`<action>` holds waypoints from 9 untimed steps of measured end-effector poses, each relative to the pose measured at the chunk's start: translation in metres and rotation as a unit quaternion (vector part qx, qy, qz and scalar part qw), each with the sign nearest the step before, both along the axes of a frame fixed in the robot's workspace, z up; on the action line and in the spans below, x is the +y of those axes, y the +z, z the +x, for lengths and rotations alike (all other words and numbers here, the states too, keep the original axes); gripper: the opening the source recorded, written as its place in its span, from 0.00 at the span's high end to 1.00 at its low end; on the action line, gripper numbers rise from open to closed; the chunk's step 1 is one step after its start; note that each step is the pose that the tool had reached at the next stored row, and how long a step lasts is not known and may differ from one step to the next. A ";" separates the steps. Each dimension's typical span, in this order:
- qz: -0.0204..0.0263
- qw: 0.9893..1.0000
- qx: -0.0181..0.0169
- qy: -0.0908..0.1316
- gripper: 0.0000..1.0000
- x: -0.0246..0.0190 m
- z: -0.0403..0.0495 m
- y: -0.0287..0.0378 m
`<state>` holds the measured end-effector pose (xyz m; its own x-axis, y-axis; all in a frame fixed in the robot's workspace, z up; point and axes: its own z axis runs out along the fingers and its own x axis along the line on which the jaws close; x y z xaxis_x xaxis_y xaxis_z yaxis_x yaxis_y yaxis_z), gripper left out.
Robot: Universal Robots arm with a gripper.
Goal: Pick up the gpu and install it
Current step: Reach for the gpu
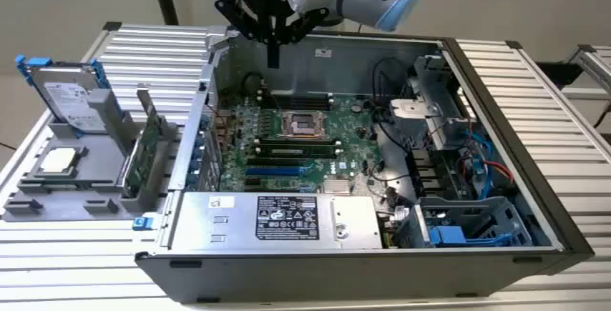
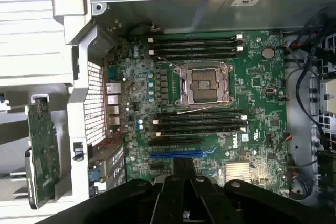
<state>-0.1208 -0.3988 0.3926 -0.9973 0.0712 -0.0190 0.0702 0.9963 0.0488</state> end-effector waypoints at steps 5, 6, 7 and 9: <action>0.000 1.000 0.000 0.000 1.00 0.0000 0.0000 0.0000; 0.000 1.000 0.000 -0.001 1.00 0.0000 -0.0004 0.0000; 0.000 1.000 0.000 -0.001 1.00 0.0000 -0.0007 -0.0001; 0.000 1.000 0.000 -0.001 1.00 0.0000 -0.0014 0.0000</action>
<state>-0.1222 -0.3988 0.3926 -0.9972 0.0723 -0.0188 0.0713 0.9963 0.0488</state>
